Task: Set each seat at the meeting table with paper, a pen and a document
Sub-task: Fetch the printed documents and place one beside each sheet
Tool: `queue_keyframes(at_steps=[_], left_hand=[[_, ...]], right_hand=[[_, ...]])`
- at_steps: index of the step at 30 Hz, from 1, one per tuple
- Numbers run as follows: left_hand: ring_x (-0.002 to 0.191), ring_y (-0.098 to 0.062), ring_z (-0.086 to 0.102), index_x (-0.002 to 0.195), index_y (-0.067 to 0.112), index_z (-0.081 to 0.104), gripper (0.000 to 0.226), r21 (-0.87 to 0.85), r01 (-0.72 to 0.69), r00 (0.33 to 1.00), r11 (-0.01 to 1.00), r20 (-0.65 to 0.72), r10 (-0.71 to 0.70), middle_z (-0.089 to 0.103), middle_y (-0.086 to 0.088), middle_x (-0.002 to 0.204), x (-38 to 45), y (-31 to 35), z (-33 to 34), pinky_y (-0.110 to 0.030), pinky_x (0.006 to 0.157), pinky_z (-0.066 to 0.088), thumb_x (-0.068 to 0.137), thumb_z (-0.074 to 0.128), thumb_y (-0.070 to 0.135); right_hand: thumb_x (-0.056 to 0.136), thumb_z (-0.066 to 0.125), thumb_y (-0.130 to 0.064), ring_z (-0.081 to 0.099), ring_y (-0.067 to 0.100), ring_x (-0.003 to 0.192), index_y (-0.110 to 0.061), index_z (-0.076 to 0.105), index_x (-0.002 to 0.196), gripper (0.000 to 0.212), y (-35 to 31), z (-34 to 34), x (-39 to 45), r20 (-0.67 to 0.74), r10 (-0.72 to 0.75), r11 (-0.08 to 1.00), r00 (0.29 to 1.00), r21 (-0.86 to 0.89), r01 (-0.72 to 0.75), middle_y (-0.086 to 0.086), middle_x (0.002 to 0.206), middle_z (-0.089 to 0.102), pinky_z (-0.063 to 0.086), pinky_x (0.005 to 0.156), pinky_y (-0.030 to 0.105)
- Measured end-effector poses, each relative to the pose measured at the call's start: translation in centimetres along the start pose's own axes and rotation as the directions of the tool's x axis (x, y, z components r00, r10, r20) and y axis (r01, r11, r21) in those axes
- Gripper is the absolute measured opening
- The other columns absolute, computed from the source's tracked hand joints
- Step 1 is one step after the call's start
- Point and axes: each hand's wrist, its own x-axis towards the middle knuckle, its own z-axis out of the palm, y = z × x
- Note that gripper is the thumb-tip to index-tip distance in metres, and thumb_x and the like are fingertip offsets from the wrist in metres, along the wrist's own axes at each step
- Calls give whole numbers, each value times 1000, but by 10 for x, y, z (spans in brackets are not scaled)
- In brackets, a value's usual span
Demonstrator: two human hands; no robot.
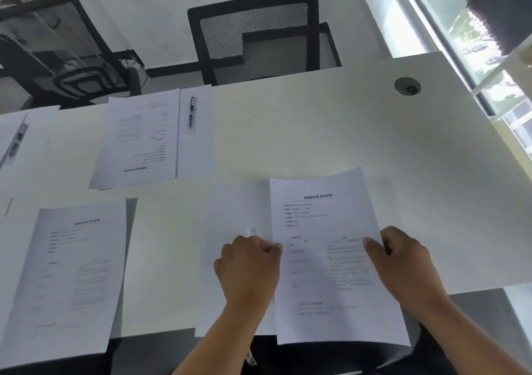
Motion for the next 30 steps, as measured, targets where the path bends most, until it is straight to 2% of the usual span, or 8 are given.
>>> queue_keyframes(at_steps=[5, 7, 12, 20, 22, 25, 27, 30], left_hand=[[89, -16, 55, 65, 35, 60, 35, 110, -29, 999, 993, -37, 33, 57, 13, 80, 9, 7, 9, -36, 87, 42, 96, 64, 51], [91, -17, 53, 68, 34, 63, 34, 138, -42, 998, 990, -46, 49, 58, 12, 84, 11, 5, 14, -35, 86, 39, 97, 64, 52], [91, -19, 52, 69, 30, 67, 35, 168, -54, 993, 984, -97, 71, 56, 9, 86, 16, 0, 26, -37, 86, 43, 95, 67, 54], [87, -18, 49, 75, 30, 64, 32, 158, -65, 985, 985, -146, 88, 53, 10, 86, 18, -3, 30, -34, 81, 35, 92, 71, 56], [89, -17, 49, 79, 32, 63, 29, 118, -67, 987, 991, -139, 83, 53, 11, 88, 18, -2, 28, -34, 81, 36, 91, 73, 57], [93, -17, 51, 85, 34, 60, 28, 25, -91, 989, 996, -118, 93, 54, 12, 93, 16, -6, 17, -34, 85, 42, 89, 75, 58], [98, -16, 54, 91, 35, 61, 26, -21, -153, 984, 988, -97, 151, 55, 13, 98, 16, -17, 4, -34, 88, 44, 89, 77, 55], [115, -15, 55, 107, 38, 65, 28, -10, -287, 958, 958, -21, 287, 54, 17, 117, 10, -41, -24, -33, 96, 45, 88, 82, 48]], right_hand=[[103, 56, -37, 62, 33, 59, -11, 50, 79, 36, 5, 5, 14, -33, -15, 996, 999, -87, 12, 9, 67, 64, 39, 49, 34], [104, 54, -37, 57, 27, 56, -13, 48, 78, 36, 6, 6, 17, -32, -20, 989, 999, -149, 15, 6, 64, 60, 39, 50, 32], [109, 47, -39, 55, 19, 58, -16, 45, 82, 35, 7, 7, 19, 2, -51, 925, 999, -376, 48, 1, 70, 60, 38, 51, 31], [108, 47, -46, 59, 16, 64, -19, 46, 89, 33, 6, 6, 23, -36, -54, 895, 998, -445, 32, -6, 77, 60, 39, 54, 32], [106, 51, -49, 61, 21, 72, -17, 49, 106, 31, 7, 7, 22, -67, -30, 913, 997, -409, 0, -5, 90, 61, 44, 60, 35], [103, 55, -55, 65, 26, 98, -17, 47, 134, 50, 8, 7, 12, -85, -52, 935, 995, -354, 18, 0, 121, 59, 51, 71, 39], [103, 58, -55, 61, 23, 118, -17, 47, 143, 57, 6, 5, 2, -41, -125, 922, 991, -373, 101, 0, 135, 54, 56, 86, 37], [102, 57, -58, 50, 17, 129, -23, 46, 148, 59, -1, 2, -18, 94, -254, 831, 963, -488, 267, -4, 139, 46, 48, 108, 31]])
